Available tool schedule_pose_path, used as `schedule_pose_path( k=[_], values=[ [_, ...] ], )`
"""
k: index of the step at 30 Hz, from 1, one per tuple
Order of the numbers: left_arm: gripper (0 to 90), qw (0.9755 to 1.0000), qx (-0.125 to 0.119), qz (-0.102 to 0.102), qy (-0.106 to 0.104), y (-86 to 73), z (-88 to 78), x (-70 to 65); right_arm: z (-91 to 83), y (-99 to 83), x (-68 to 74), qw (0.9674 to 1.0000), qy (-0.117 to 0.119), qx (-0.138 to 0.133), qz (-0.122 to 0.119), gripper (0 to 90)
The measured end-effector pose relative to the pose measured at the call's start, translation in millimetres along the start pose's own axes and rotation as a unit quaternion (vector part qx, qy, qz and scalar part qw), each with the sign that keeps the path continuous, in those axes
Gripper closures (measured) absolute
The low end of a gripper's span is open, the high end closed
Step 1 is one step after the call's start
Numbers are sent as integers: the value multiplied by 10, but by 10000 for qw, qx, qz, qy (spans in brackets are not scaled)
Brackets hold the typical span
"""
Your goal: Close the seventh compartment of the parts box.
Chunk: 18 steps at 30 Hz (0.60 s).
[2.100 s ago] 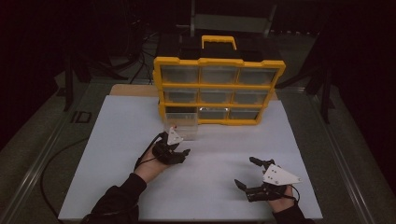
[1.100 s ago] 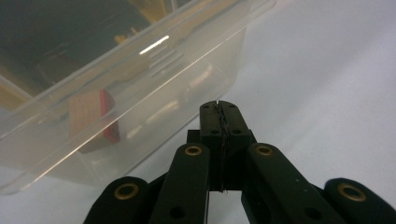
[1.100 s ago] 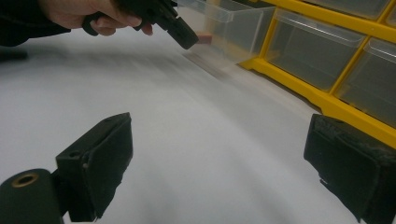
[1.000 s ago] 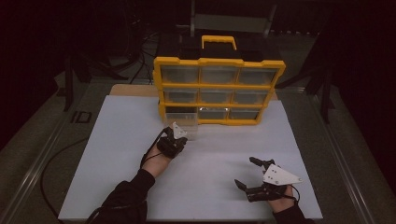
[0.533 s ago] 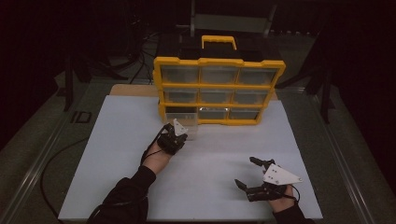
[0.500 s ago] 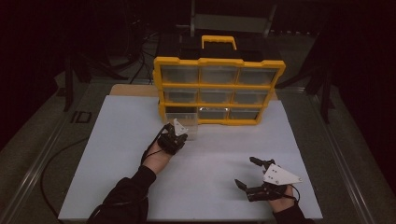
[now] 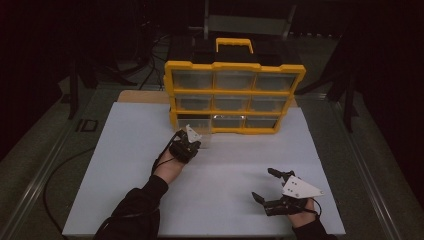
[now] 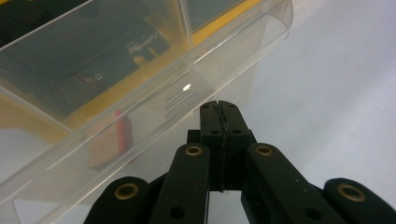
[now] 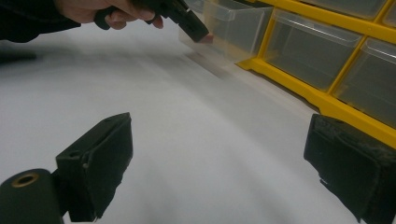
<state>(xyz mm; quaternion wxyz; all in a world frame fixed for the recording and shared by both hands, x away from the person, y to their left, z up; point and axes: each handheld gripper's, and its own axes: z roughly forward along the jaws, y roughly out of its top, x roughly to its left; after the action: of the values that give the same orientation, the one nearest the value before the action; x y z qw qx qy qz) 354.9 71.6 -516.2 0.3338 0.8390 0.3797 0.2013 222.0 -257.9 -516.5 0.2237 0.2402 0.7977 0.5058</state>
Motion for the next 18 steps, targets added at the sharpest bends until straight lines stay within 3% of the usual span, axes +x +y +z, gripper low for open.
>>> schedule_pose_path(
  k=[18],
  values=[
    [900, 9999, 31, 41, 130, 46, 38, 74, -5, 7, 7, 10000, -16, 2, 27, 83]
  ],
)
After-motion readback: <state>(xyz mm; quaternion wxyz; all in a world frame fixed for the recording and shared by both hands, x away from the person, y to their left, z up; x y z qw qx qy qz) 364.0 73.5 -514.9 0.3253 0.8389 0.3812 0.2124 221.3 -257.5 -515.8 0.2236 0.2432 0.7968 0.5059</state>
